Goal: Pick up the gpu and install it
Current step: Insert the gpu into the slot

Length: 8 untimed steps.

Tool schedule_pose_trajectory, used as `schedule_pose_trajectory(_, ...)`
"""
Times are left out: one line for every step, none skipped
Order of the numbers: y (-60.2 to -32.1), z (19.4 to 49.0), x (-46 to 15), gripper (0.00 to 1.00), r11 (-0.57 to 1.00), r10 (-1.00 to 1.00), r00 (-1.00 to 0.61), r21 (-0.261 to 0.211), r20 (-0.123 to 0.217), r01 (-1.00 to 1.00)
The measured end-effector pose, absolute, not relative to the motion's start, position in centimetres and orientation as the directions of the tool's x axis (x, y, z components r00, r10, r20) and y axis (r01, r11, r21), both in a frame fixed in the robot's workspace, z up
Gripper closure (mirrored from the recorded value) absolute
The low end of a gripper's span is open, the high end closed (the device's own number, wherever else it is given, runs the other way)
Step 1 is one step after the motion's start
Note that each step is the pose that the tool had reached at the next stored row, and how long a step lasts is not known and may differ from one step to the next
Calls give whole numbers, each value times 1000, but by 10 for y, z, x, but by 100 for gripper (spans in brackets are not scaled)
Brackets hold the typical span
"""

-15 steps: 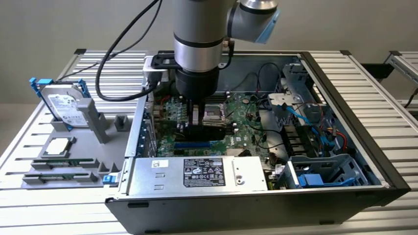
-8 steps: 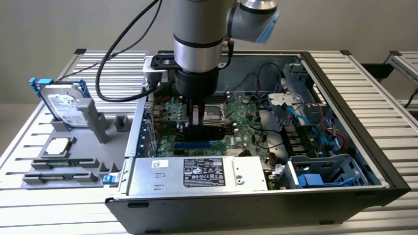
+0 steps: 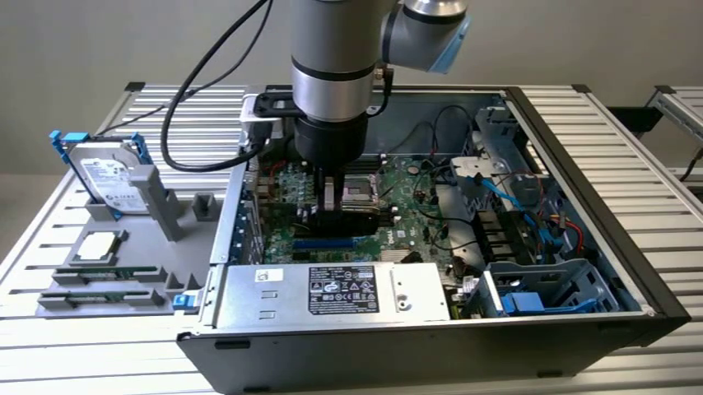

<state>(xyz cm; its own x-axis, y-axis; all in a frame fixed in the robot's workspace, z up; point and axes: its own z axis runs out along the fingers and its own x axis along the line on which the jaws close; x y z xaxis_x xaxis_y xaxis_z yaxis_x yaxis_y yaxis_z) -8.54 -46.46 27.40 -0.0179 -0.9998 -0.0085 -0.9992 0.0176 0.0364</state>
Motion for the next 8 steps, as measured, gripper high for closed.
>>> schedule_pose_trajectory(-465, 274, -85, 73, 18, -1000, -18, 36, -9, -999)
schedule_pose_trajectory(-465, 274, -85, 73, 18, -1000, -18, 36, -9, -999)
schedule_pose_trajectory(-465, 274, -85, 73, 18, -1000, -18, 36, -8, -999)
schedule_pose_trajectory(-465, 274, -85, 73, 18, -1000, -18, 36, -8, -999)
schedule_pose_trajectory(-465, 274, -85, 73, 18, -1000, -18, 36, -8, -999)
schedule_pose_trajectory(-465, 274, -85, 73, 18, -1000, -18, 36, -9, -999)
schedule_pose_trajectory(-465, 274, -85, 73, 19, -1000, -19, 36, -9, -999)
schedule_pose_trajectory(-465, 274, -85, 73, 21, -1000, -21, 36, -9, -999)
